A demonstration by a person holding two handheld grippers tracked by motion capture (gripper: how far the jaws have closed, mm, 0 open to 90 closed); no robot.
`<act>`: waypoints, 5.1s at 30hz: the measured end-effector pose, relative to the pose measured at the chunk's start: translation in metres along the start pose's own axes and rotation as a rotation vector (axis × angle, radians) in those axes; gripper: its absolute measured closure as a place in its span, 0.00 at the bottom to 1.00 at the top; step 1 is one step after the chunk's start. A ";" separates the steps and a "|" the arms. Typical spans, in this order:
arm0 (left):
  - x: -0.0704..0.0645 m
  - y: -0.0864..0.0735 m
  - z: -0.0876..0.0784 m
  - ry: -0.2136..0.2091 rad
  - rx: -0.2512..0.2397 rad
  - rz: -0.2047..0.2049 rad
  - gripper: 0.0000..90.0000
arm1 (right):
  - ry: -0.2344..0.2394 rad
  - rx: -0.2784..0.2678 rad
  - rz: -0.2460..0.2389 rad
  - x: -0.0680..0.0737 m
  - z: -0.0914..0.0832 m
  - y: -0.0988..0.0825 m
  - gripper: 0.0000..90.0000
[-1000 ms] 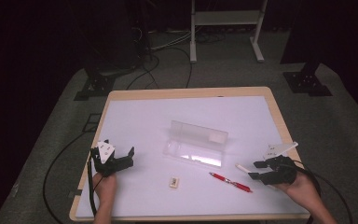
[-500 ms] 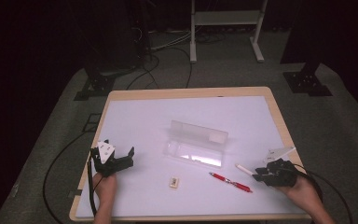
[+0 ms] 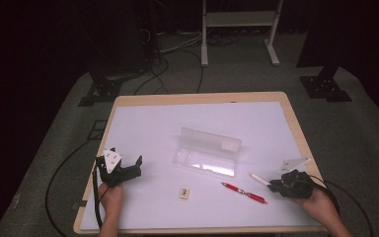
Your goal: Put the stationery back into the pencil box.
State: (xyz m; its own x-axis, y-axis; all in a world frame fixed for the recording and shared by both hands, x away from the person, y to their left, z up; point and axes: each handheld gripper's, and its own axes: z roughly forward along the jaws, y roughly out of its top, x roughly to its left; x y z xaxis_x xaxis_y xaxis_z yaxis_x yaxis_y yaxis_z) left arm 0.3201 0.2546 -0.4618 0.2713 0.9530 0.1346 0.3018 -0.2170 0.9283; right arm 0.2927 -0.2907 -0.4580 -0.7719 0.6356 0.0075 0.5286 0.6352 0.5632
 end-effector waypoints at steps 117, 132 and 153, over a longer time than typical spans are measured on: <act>0.002 0.000 0.000 0.001 -0.008 -0.016 0.00 | 0.215 -0.004 -0.214 0.015 0.064 0.187 0.87; 0.002 0.000 0.000 0.000 -0.007 -0.017 0.00 | 0.219 0.072 -0.236 0.020 0.088 0.188 0.87; 0.002 0.000 0.000 -0.001 -0.008 -0.018 0.00 | 0.220 0.120 -0.216 0.016 0.106 0.185 0.86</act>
State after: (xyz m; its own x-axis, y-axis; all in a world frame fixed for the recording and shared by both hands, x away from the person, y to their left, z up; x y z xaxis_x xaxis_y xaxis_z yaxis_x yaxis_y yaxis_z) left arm 0.3209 0.2569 -0.4619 0.2665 0.9566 0.1178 0.2992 -0.1983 0.9333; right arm 0.4159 -0.1168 -0.4411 -0.9216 0.3791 0.0838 0.3720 0.8004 0.4700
